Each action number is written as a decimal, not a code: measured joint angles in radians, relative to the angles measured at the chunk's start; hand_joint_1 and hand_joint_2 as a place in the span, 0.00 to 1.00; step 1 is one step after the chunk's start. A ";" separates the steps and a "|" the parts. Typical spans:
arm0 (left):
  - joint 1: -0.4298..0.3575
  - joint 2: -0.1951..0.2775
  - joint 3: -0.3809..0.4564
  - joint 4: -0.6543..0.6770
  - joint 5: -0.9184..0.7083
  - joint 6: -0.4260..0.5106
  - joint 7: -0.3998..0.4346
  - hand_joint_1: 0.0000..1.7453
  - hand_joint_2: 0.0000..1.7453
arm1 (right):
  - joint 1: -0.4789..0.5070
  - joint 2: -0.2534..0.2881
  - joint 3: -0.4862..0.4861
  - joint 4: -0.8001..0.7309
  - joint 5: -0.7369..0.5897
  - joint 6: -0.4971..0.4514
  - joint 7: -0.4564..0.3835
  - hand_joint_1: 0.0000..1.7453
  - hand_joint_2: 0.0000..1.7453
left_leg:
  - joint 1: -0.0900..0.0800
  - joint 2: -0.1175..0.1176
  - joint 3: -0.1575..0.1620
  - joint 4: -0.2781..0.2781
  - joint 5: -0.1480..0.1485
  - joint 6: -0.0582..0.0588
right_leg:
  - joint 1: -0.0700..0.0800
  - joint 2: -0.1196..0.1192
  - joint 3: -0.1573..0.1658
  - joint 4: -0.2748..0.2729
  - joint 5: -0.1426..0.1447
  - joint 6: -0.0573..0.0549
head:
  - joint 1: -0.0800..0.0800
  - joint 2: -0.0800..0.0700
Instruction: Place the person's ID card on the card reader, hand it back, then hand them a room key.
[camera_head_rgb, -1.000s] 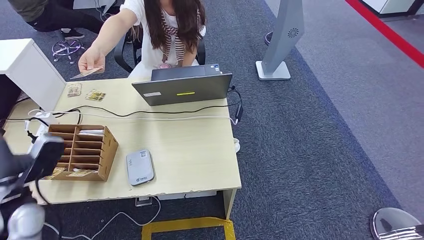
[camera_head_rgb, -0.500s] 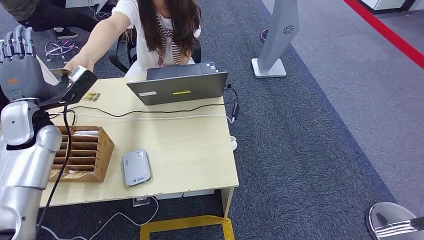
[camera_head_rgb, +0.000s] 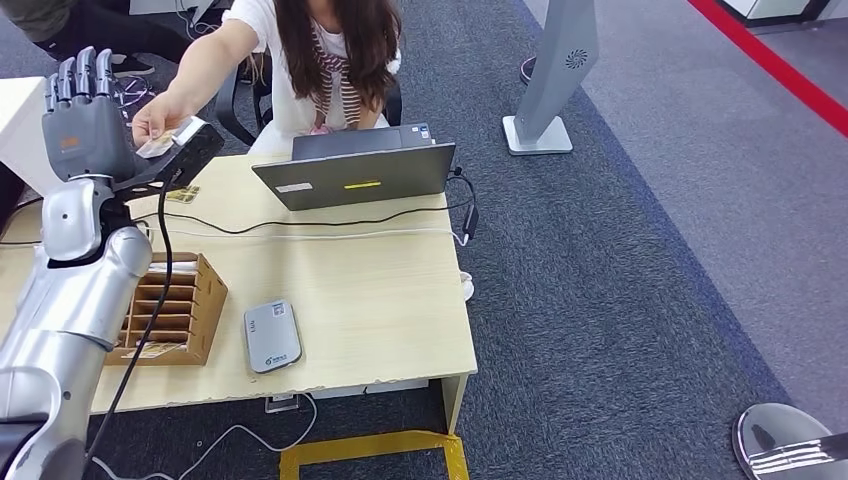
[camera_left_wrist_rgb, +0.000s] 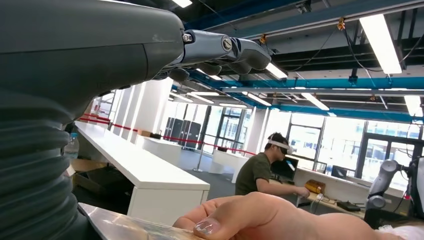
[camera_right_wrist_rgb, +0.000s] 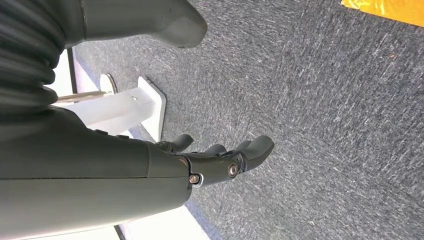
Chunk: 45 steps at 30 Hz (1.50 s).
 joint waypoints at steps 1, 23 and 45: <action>0.000 0.000 0.000 0.004 0.000 0.000 0.000 0.00 1.00 | 0.000 -0.001 0.000 0.000 0.001 0.000 0.000 0.00 1.00 | 0.000 0.000 0.000 0.000 0.000 0.000 | 0.000 0.000 0.000 0.000 0.000 0.000 | 0.000 0.000; 0.001 0.001 0.000 0.026 -0.003 -0.009 0.001 0.25 1.00 | 0.001 -0.006 0.000 0.003 0.005 0.001 0.005 0.00 1.00 | 0.000 0.000 -0.001 0.000 0.000 0.000 | 0.000 0.000 0.000 0.000 0.000 0.000 | 0.000 0.000; 0.036 0.018 0.000 0.026 0.025 -0.011 -0.010 1.00 1.00 | 0.003 -0.006 0.009 0.003 0.015 0.013 0.001 0.00 1.00 | 0.000 0.000 -0.001 0.000 0.000 0.000 | 0.000 0.000 0.000 0.000 0.000 0.000 | 0.000 0.000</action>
